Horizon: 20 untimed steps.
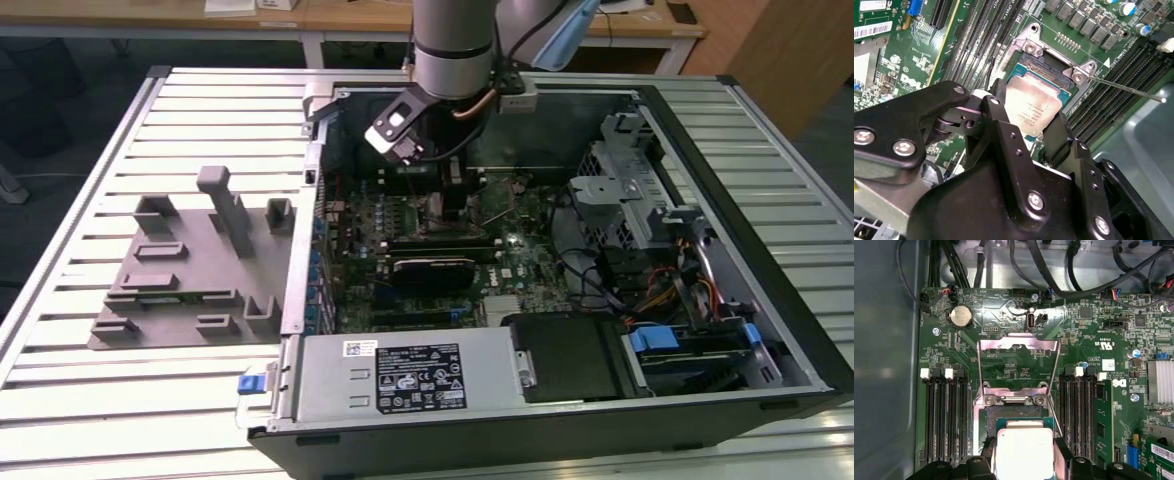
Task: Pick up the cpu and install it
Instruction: 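Place the cpu into insertion slot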
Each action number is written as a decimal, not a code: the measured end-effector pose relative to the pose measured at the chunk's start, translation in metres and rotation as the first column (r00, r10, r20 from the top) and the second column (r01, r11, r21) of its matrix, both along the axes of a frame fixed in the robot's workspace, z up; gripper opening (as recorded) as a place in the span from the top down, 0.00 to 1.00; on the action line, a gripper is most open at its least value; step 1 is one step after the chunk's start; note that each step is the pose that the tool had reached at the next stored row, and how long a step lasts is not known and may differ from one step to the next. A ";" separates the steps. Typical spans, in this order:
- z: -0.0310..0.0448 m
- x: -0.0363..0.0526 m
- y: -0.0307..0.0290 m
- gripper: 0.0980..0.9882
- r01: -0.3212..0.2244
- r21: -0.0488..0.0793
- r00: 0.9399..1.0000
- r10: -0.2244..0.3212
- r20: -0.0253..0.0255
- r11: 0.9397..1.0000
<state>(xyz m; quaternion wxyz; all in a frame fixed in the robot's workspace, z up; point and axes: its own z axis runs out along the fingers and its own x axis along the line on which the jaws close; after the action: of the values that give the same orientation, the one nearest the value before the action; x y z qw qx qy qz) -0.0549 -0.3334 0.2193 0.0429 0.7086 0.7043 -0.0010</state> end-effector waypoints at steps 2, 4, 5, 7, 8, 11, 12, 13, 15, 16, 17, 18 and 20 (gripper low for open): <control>-0.0023 0.0000 0.0002 0.50 0.000 -0.005 1.000 0.000 0.000 1.000; -0.0047 0.0000 0.0003 0.50 0.000 -0.009 1.000 0.000 0.000 1.000; -0.0058 0.0000 0.0004 0.50 0.000 -0.010 1.000 0.000 0.000 1.000; -0.0074 0.0002 0.0010 0.50 0.000 -0.012 1.000 0.000 0.000 1.000; -0.0081 0.0003 0.0013 0.50 0.000 -0.013 1.000 0.000 0.000 1.000; -0.0108 0.0006 0.0024 0.50 -0.001 -0.014 1.000 0.001 0.000 1.000; -0.0120 0.0006 0.0025 0.50 -0.001 -0.015 1.000 0.001 0.000 1.000; -0.0131 0.0005 0.0027 0.50 -0.001 -0.015 1.000 0.001 0.000 1.000; -0.0147 0.0005 0.0038 0.50 -0.002 -0.016 1.000 0.002 0.000 1.000; -0.0152 0.0006 0.0049 0.50 -0.002 -0.016 1.000 0.002 0.000 1.000; -0.0156 0.0005 0.0058 0.50 -0.003 -0.016 1.000 0.003 0.000 1.000; -0.0162 0.0005 0.0066 0.50 -0.004 -0.016 1.000 0.004 0.000 1.000; -0.0179 0.0006 0.0077 0.50 -0.005 -0.016 1.000 0.005 0.000 1.000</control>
<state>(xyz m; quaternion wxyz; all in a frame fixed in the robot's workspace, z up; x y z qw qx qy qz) -0.0543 -0.3257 0.2014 0.0484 0.7066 0.7060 -0.0064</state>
